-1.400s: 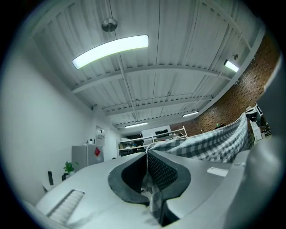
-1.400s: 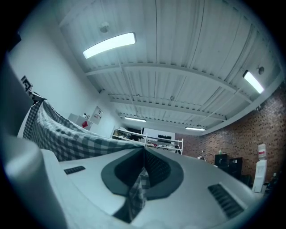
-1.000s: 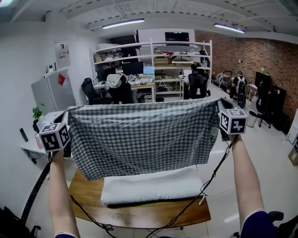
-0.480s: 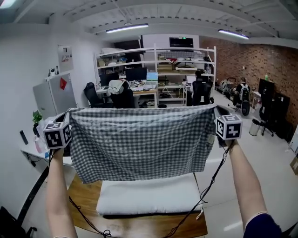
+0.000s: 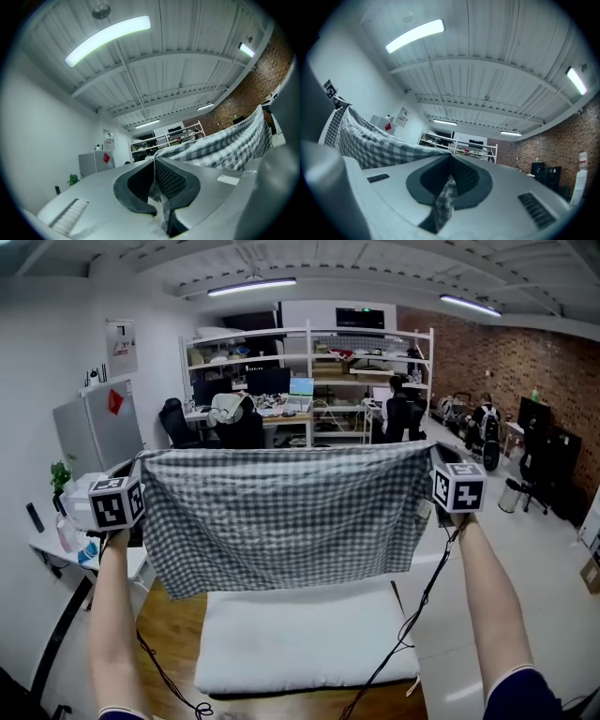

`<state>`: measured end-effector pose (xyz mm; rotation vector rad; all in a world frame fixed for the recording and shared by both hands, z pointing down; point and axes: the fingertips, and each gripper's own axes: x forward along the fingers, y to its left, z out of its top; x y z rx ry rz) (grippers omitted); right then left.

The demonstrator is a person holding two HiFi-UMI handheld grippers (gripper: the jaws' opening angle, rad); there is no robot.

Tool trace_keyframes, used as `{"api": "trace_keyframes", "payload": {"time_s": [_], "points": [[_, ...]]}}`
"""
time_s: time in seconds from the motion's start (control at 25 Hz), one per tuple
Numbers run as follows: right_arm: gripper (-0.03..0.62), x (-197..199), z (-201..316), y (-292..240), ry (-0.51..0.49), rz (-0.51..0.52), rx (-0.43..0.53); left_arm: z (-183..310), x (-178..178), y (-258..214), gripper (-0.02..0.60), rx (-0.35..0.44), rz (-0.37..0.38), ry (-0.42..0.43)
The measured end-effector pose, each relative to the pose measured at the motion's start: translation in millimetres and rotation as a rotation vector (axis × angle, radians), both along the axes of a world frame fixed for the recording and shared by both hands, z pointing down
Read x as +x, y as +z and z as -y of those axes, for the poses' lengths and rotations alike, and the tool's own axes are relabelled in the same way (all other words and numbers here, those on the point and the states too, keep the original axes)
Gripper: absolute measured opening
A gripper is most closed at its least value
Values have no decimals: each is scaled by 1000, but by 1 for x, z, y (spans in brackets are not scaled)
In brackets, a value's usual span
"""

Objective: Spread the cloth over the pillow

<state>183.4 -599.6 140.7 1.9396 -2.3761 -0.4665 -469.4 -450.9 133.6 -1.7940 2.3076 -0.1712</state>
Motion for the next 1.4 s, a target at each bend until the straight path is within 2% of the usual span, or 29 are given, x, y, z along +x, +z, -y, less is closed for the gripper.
{"api": "trace_keyframes", "payload": {"time_s": [0.16, 0.48, 0.88, 1.04, 1.4], "points": [[23, -13, 24, 2, 15, -17, 6, 30, -14, 8, 12, -6, -24, 7], [23, -17, 66, 42, 33, 5, -54, 78, -20, 36, 12, -44, -12, 35], [23, -15, 89, 123, 35, -15, -166, 108, -22, 129, 12, -173, -47, 48], [23, -13, 90, 159, 45, -12, -219, 115, -20, 171, 12, -232, -32, 69], [23, -13, 84, 236, 46, -19, -334, 102, -19, 268, 12, -360, -86, 76]]}}
